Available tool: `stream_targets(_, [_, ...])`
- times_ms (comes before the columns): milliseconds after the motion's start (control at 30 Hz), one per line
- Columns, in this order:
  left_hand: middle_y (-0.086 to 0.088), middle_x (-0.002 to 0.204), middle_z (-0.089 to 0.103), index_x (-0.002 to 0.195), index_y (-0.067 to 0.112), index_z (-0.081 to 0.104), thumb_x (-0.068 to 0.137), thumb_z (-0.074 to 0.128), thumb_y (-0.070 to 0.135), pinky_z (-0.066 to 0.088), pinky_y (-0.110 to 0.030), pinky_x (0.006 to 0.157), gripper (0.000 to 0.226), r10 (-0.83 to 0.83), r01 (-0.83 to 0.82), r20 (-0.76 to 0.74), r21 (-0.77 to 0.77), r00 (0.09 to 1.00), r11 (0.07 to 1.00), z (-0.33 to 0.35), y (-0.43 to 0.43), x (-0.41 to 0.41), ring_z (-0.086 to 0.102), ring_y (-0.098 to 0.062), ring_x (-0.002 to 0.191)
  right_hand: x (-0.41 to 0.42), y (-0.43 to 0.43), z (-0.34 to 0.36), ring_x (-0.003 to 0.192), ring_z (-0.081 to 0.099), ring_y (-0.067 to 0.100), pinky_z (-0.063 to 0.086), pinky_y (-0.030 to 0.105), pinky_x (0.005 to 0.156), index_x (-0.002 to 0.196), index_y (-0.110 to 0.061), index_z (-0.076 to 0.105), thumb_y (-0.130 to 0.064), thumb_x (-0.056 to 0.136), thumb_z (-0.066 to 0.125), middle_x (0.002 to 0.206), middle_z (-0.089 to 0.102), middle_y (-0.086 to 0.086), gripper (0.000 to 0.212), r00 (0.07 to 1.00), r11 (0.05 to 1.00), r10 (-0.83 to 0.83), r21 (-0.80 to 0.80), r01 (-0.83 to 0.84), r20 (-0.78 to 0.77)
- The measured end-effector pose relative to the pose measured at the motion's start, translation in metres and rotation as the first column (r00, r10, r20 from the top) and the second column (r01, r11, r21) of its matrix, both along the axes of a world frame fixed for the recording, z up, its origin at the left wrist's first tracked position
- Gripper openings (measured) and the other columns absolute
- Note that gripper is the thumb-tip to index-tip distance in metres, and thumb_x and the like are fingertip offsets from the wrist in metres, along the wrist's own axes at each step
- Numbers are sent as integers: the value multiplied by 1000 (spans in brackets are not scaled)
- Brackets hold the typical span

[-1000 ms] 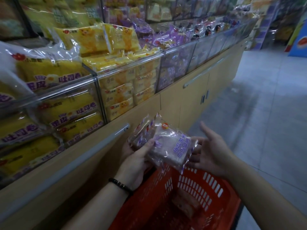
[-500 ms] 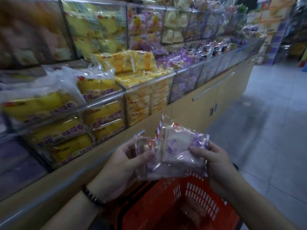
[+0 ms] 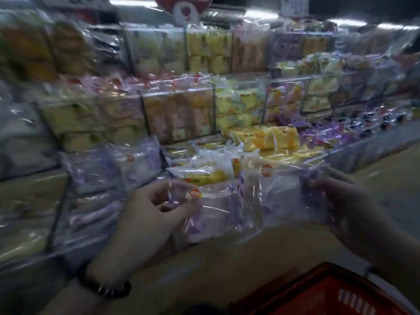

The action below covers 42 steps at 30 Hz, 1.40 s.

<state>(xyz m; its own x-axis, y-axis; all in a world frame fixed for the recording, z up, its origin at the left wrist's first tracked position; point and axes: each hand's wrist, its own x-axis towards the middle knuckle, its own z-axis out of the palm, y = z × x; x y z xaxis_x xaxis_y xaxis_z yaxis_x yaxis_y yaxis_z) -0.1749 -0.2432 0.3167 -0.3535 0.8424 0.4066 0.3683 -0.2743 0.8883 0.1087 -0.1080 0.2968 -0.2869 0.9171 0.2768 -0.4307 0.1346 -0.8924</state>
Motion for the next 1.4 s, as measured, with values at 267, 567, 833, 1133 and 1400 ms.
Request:
stream_targets(267, [1,84,80,91,36,81,68,86,30,57,-36,74,24,304,-286,-148,127,941,950,54,-59,-103,73,-19,77,-83,-15,51,67,71,24,57,33,57,64,-17,74,-7,77,73,75,72,11,16,966,952,210,196,-236,148])
stream_targets(567, [-11,84,77,94,28,77,85,84,7,65,-48,70,24,477,-479,-274,65,835,875,56,-42,-220,76,-27,72,-188,10,89,83,74,30,58,39,67,108,-8,70,3,91,73,95,78,16,20,954,926,154,301,-230,257])
stream_targets(833, [8,77,74,94,39,69,83,86,28,62,-37,67,23,451,-537,-555,10,699,844,57,-12,-245,70,-9,70,-271,22,87,79,72,19,63,42,64,101,-31,72,-15,89,81,92,74,4,22,781,852,-111,464,-244,614])
stream_targets(1133, [14,84,76,100,42,69,81,88,35,60,-33,75,28,427,-519,-520,-38,740,854,40,-13,-243,72,-3,76,-287,40,93,84,67,15,58,34,69,107,-26,65,-34,88,81,93,68,-5,26,452,750,-396,565,-344,800])
stream_targets(1400, [10,80,75,100,41,68,74,93,39,58,-34,67,36,373,-540,-571,-151,731,828,56,-23,-249,71,-9,73,-300,40,89,84,67,19,62,44,74,123,-23,54,-47,88,78,106,68,-1,49,366,696,-561,663,-277,742])
